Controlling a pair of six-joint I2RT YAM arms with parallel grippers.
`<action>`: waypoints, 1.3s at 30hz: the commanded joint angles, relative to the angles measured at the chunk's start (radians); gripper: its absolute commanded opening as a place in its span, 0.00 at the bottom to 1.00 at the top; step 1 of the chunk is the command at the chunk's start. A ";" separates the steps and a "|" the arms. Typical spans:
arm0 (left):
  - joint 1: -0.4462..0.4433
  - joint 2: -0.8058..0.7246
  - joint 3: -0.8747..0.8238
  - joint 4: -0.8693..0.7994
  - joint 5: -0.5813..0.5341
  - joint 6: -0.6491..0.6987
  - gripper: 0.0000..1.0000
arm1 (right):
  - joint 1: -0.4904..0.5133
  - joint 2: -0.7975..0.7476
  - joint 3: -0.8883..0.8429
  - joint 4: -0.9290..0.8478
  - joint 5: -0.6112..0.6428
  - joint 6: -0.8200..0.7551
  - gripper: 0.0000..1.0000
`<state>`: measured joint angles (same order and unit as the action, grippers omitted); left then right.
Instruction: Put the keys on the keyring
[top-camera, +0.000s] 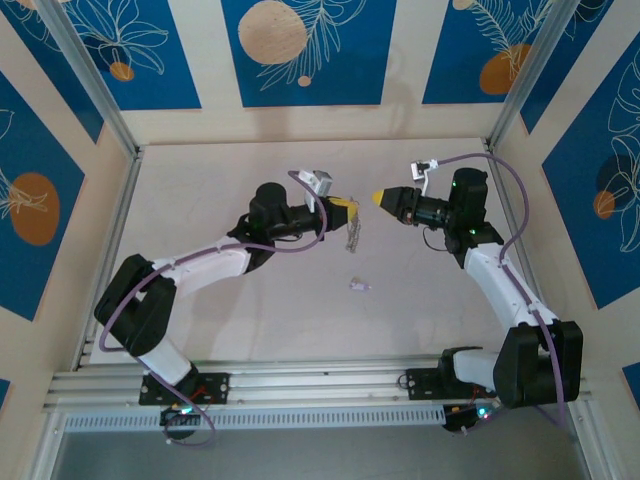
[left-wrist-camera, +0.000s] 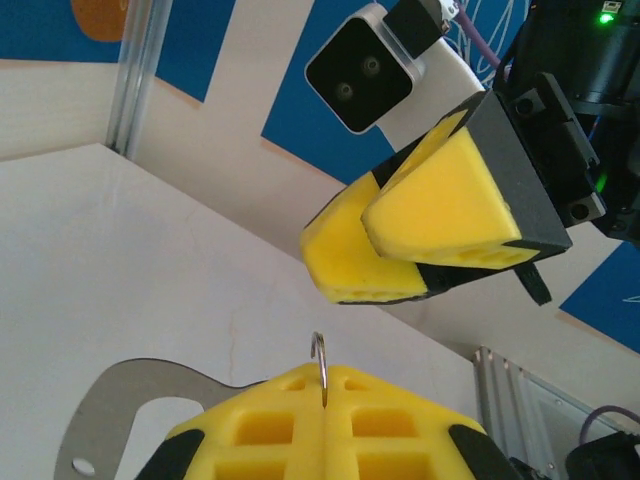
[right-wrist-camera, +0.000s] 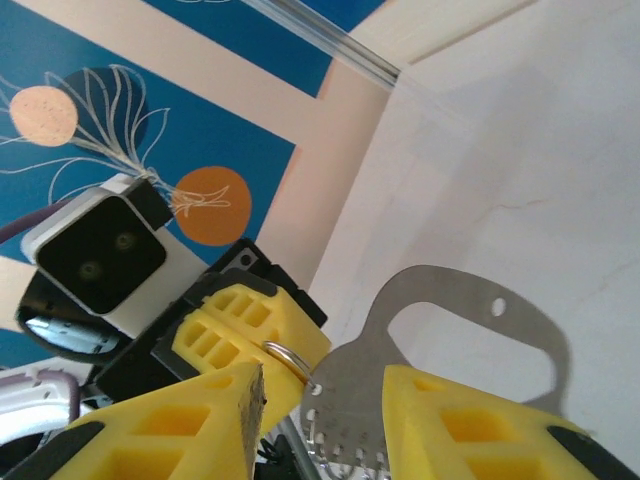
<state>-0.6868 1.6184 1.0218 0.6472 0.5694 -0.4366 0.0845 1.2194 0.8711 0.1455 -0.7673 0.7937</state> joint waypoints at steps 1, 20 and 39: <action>0.015 -0.032 0.033 0.073 0.074 -0.024 0.00 | 0.005 0.005 -0.004 0.092 -0.071 0.010 0.37; 0.026 0.002 0.059 0.141 0.141 -0.092 0.00 | 0.056 0.044 -0.015 0.195 -0.139 -0.012 0.32; 0.044 0.088 0.088 0.287 0.201 -0.230 0.00 | 0.063 0.080 -0.016 0.258 -0.192 -0.020 0.18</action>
<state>-0.6559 1.6970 1.0630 0.8425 0.7441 -0.6323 0.1429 1.2980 0.8673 0.3824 -0.9279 0.7853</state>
